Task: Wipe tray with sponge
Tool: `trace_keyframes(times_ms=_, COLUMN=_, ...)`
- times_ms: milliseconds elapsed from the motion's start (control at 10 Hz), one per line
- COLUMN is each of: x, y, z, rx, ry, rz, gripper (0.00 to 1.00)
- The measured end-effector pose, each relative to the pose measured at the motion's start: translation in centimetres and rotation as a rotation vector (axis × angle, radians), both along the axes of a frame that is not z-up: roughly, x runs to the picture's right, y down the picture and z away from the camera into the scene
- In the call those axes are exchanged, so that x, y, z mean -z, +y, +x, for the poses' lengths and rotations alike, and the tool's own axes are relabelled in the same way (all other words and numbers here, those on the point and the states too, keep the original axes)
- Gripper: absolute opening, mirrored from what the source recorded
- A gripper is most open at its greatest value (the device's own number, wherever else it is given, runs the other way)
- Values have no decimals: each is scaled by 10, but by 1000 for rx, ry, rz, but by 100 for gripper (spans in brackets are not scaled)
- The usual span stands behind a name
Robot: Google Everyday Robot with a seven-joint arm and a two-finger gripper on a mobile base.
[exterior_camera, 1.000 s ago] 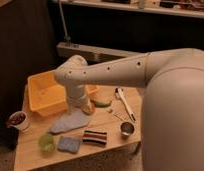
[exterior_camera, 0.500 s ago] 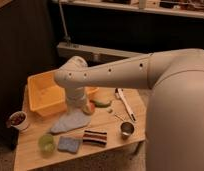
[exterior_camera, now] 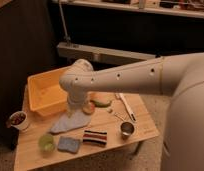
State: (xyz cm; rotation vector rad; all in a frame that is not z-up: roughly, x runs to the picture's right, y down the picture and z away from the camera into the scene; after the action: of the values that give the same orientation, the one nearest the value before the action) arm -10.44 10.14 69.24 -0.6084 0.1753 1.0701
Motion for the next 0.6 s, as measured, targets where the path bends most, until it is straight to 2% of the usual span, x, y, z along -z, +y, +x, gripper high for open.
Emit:
trace_keyframes(times_ms=100, x=0, y=1, z=2, rx=87, ry=-80, rz=38, gripper=65)
trace_keyframes(times_ms=200, x=1, y=1, z=2, rx=138, ry=-131, rz=60, gripper=65)
trace_keyframes(times_ms=400, x=0, y=1, z=8, rx=205, ry=-186, rz=94, gripper=65)
trace_keyframes(times_ms=600, x=1, y=2, z=4, rx=212, ry=-197, rz=94, gripper=65)
